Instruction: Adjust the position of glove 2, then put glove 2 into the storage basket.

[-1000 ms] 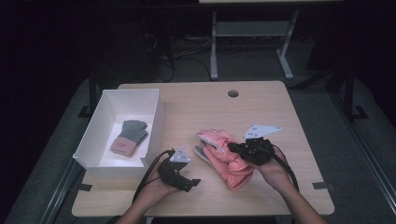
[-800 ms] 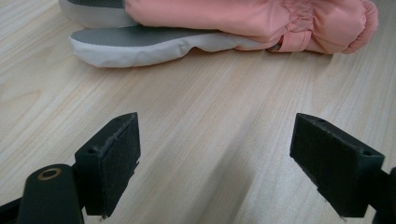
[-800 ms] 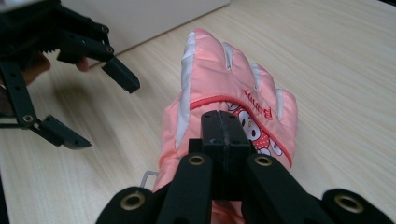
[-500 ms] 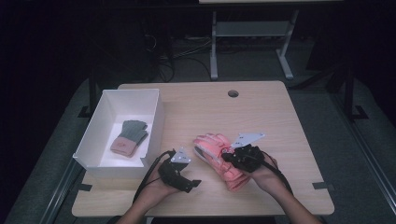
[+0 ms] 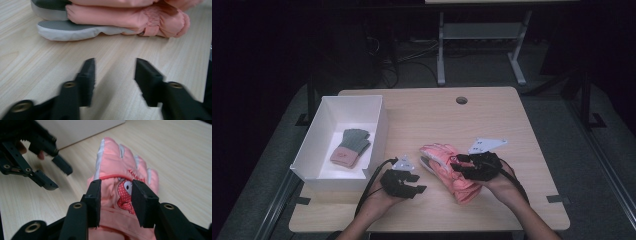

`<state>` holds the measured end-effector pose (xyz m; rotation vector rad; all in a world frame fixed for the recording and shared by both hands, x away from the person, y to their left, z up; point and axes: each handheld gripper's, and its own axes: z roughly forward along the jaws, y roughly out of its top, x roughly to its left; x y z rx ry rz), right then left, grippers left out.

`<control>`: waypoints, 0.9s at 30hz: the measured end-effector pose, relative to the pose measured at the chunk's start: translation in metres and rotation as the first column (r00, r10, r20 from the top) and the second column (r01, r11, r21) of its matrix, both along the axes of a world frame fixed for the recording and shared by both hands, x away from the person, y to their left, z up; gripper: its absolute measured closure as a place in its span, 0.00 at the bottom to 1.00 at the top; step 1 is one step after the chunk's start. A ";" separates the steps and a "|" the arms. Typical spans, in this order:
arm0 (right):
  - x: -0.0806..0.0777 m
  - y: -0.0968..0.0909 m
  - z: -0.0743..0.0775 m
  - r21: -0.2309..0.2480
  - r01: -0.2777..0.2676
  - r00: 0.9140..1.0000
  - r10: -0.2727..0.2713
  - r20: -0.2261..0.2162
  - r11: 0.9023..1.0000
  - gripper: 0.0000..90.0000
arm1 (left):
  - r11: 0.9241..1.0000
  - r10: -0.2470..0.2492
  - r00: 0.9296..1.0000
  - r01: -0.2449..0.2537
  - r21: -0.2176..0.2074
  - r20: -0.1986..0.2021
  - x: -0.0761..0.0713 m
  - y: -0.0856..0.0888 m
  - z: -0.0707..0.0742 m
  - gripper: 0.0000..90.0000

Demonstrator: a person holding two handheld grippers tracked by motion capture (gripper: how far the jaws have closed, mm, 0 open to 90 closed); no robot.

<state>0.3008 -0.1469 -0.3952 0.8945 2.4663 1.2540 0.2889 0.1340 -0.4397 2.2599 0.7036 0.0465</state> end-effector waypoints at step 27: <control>-0.001 -0.085 -0.030 -0.045 0.114 0.992 -0.116 -0.056 0.992 1.00 | 0.999 -0.012 0.999 0.013 0.030 -0.030 0.020 -0.034 0.009 1.00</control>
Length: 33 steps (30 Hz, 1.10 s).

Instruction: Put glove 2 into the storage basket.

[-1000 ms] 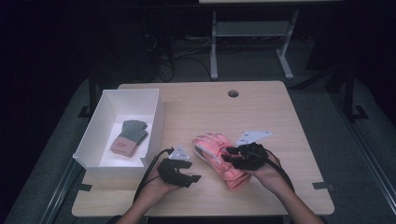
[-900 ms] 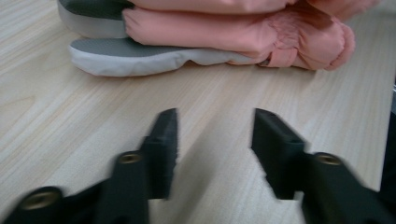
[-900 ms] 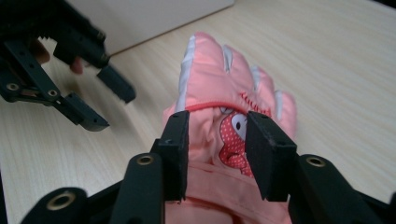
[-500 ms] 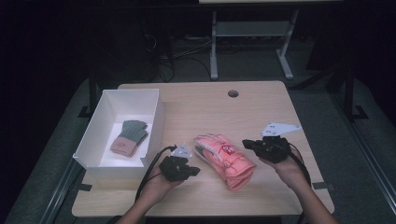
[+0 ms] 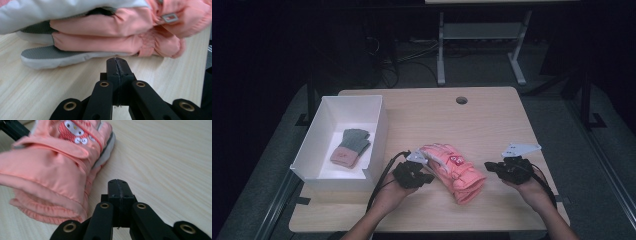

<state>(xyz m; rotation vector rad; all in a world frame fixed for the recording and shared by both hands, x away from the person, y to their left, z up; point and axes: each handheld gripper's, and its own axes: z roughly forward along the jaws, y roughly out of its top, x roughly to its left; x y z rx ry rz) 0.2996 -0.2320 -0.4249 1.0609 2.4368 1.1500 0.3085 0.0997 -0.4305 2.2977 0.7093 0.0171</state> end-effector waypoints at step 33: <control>-0.018 0.070 -0.026 0.005 -0.354 0.928 0.352 -0.121 0.935 1.00 | 0.999 0.001 0.999 -0.003 -0.054 -0.046 0.056 -0.014 -0.011 1.00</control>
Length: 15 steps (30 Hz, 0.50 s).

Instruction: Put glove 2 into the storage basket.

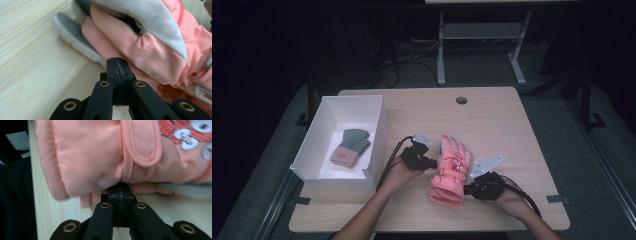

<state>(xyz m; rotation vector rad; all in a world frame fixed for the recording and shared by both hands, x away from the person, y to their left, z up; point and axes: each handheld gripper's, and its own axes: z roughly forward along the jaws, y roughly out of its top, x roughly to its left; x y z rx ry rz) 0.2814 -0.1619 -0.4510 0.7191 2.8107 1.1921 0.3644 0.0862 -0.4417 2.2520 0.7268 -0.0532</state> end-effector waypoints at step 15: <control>-0.013 0.026 0.007 0.015 -0.075 0.997 0.074 0.003 0.997 1.00 | 0.999 0.048 0.999 -0.048 -0.001 0.001 -0.002 0.014 0.011 0.99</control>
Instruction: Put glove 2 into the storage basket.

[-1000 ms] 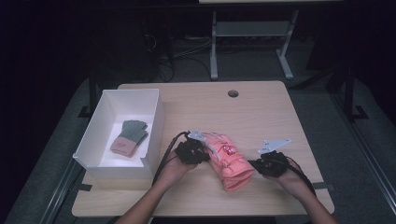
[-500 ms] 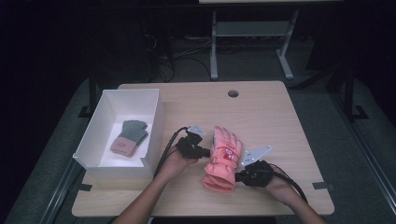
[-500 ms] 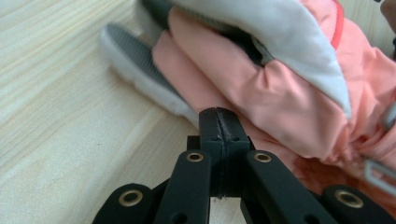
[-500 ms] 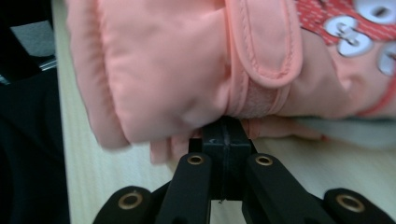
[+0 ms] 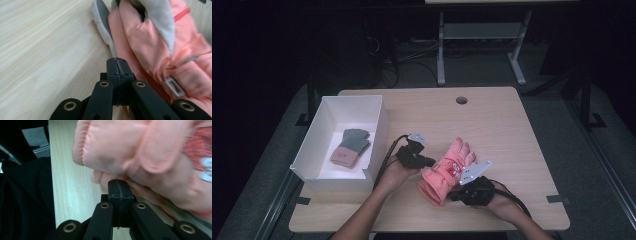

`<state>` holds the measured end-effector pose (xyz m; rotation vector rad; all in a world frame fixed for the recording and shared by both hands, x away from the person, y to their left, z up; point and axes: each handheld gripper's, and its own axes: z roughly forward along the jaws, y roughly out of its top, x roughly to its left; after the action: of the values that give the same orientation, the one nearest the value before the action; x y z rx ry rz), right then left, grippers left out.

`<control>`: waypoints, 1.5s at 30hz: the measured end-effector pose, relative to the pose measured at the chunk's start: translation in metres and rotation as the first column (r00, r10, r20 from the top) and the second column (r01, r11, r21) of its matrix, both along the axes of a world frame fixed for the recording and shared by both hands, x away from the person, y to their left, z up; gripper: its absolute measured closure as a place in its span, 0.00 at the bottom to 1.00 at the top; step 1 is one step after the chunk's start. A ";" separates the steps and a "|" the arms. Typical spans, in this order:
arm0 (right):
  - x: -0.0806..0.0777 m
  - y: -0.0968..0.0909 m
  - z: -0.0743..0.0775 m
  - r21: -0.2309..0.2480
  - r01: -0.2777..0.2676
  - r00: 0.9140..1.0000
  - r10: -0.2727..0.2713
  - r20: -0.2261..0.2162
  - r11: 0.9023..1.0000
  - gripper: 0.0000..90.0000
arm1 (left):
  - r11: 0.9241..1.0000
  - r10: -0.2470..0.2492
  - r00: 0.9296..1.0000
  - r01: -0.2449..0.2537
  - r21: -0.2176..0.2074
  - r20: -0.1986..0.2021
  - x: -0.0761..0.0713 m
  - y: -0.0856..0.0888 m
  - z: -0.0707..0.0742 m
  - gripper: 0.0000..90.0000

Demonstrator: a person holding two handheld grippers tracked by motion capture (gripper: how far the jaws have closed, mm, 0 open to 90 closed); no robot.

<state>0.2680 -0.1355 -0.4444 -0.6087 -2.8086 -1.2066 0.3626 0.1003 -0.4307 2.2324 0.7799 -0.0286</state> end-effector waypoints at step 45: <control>0.040 -0.018 -0.008 0.000 0.245 0.966 -0.244 0.090 0.969 1.00 | 0.998 -0.058 0.998 0.059 -0.031 0.019 -0.009 -0.013 0.042 0.22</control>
<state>0.3075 -0.1536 -0.4525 -0.9504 -2.8813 -1.2853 0.3537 0.0870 -0.3886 2.2218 0.6996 -0.0490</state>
